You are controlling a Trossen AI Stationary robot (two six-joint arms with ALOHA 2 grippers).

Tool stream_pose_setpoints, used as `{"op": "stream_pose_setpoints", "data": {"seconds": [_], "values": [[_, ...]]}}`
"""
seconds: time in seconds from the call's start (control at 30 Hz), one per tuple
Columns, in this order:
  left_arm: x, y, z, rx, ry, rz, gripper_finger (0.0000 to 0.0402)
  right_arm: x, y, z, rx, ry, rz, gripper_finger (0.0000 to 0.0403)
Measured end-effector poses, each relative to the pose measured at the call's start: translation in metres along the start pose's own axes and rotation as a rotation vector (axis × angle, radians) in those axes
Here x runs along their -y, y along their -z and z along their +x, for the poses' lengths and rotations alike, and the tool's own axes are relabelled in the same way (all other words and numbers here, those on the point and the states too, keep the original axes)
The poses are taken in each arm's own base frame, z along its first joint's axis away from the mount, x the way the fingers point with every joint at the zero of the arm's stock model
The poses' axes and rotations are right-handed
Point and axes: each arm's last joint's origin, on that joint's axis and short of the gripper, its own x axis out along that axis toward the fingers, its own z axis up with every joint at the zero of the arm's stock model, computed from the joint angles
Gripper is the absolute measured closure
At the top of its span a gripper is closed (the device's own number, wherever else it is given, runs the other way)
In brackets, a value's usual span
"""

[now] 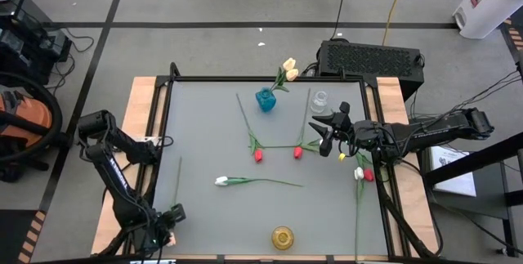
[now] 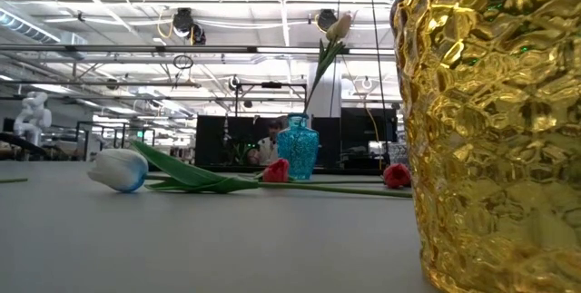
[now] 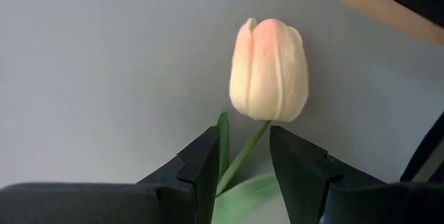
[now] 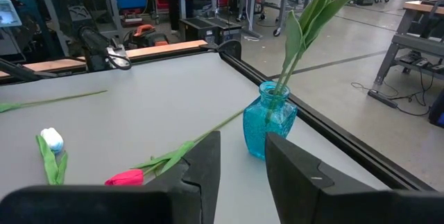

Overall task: Sort flowers into vase by color
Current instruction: Put the yellow flower into the blue vase

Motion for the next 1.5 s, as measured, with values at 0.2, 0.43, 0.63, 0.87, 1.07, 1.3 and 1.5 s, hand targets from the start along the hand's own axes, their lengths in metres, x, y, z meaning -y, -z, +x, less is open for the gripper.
{"op": "stream_pose_setpoints", "data": {"seconds": [0.2, 0.43, 0.63, 0.87, 1.07, 1.3, 1.5], "values": [[0.0011, 0.0049, 0.0035, -0.017, 0.0, 0.054, 0.0267, 0.0, 0.0, 0.0, 0.0, 0.0, 0.0, 0.0298], [0.0008, 0.0034, 0.0036, 0.0, -0.014, 0.046, 0.0267, 0.0, 0.0, 0.0, 0.0, 0.0, 0.0, 0.0298], [0.001, 0.0007, 0.0036, 0.029, -0.013, 0.032, 0.0267, 0.0, 0.0, 0.0, 0.0, 0.0, 0.0, 0.0298], [0.0011, 0.0005, 0.0036, 0.031, -0.012, 0.007, 0.0267, 0.0, 0.0, -0.0001, 0.0, 0.0, 0.0, 0.0298], [0.0011, 0.0003, 0.0035, 0.034, -0.012, 0.006, 0.0267, 0.0, 0.0, 0.0, 0.0, 0.0, 0.0, 0.0298], [0.0015, 0.0033, 0.008, 0.045, 0.01, -0.037, 0.0267, 0.0, 0.0, 0.0, 0.0, 0.0, 0.0, 0.0298], [0.0015, 0.0056, 0.0097, 0.037, 0.013, -0.045, 0.0267, 0.0, 0.0, 0.0, 0.0, 0.0, 0.0, 0.0298]]}}
